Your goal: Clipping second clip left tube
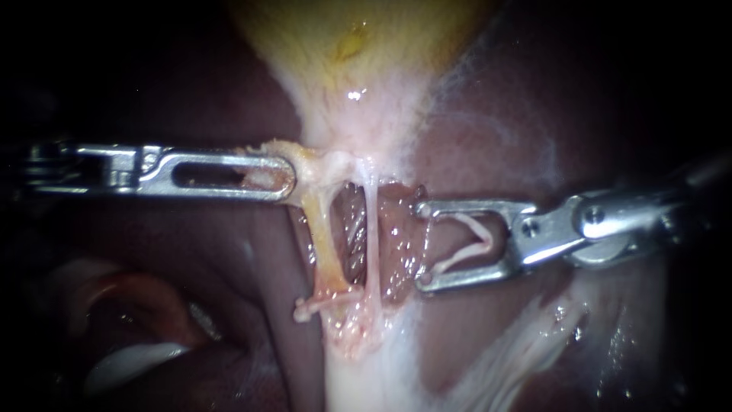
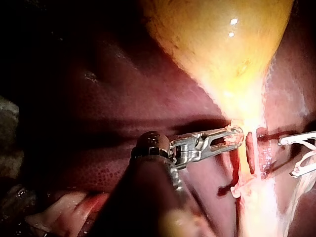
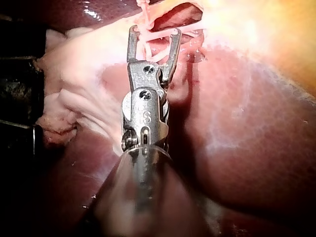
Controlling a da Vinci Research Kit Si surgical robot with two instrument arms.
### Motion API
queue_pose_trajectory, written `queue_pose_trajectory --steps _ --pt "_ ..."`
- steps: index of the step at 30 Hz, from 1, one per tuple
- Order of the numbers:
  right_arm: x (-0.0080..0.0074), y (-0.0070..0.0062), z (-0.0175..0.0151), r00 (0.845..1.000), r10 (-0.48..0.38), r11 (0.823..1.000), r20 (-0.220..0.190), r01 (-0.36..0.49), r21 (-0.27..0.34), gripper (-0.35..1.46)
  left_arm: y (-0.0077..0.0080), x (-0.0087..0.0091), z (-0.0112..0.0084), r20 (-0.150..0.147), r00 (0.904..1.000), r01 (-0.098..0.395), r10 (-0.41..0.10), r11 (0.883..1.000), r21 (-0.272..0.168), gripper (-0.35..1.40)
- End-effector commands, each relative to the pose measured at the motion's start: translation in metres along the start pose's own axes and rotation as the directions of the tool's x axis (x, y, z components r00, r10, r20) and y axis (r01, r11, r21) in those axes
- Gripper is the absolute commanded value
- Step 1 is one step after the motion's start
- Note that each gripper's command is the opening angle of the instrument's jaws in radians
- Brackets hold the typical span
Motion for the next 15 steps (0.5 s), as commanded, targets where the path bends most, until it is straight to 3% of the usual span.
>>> queue_pose_trajectory --steps 1,15 --pt "-0.0003 0.0000 0.0006 1.000 0.004 1.000 0.001 -0.004 0.002 0.50 0.0000 0.0000 0.0001 0.001 1.0000 0.000 0.000 1.000 -0.001 -0.35" --pt "-0.0033 0.0009 0.0072 0.999 0.048 0.999 0.013 -0.048 -0.010 0.50 -0.0003 0.0001 0.0003 0.002 1.0000 0.001 -0.001 1.000 -0.002 -0.35"
